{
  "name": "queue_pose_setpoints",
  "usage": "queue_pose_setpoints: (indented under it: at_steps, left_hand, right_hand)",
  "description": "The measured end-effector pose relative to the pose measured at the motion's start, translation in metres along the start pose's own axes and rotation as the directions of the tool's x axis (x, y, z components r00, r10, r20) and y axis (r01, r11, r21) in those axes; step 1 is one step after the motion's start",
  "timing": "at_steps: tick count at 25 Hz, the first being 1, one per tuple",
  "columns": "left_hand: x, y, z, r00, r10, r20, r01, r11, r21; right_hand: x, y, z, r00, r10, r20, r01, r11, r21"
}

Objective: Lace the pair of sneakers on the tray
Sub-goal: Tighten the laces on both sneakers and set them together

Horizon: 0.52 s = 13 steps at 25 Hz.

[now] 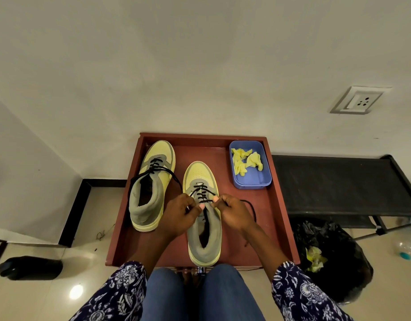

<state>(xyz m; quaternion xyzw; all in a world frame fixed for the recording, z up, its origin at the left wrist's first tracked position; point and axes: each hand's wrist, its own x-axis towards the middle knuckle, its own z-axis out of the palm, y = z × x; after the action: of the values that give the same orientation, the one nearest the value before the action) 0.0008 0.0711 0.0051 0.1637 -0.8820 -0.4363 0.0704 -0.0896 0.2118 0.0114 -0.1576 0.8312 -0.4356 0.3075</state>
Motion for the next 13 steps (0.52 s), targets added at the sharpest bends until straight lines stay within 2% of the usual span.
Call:
queue_pose_setpoints:
  at_steps: [1,3,5,7,10,13]
  left_hand:
    - [0.000,0.002,-0.001,1.000,0.013,-0.002,-0.013,0.999,-0.037]
    - [0.002,0.005,-0.003,1.000,0.004,-0.019,-0.008,0.973,-0.230]
    - [0.005,0.009,-0.006,0.998,-0.050,-0.029,0.030,0.878,-0.478]
    - [0.007,0.014,-0.008,0.994,-0.105,-0.007,0.077,0.768,-0.636]
    - [0.009,0.019,-0.010,0.992,-0.128,-0.011,0.078,0.665,-0.743]
    - [0.010,0.017,-0.009,0.992,-0.127,-0.017,0.067,0.635,-0.770]
  right_hand:
    - [-0.001,-0.001,0.001,1.000,0.006,0.000,-0.006,0.997,0.073]
    - [-0.003,-0.005,0.002,1.000,-0.001,0.005,0.000,0.985,0.174]
    - [-0.002,-0.007,0.006,1.000,-0.015,-0.001,0.015,0.970,0.244]
    - [-0.001,-0.008,0.009,1.000,-0.018,-0.023,0.024,0.958,0.284]
    - [-0.001,-0.013,0.010,0.999,-0.015,-0.043,0.028,0.947,0.319]
    - [-0.002,-0.018,0.009,1.000,-0.020,-0.005,0.021,0.922,0.387]
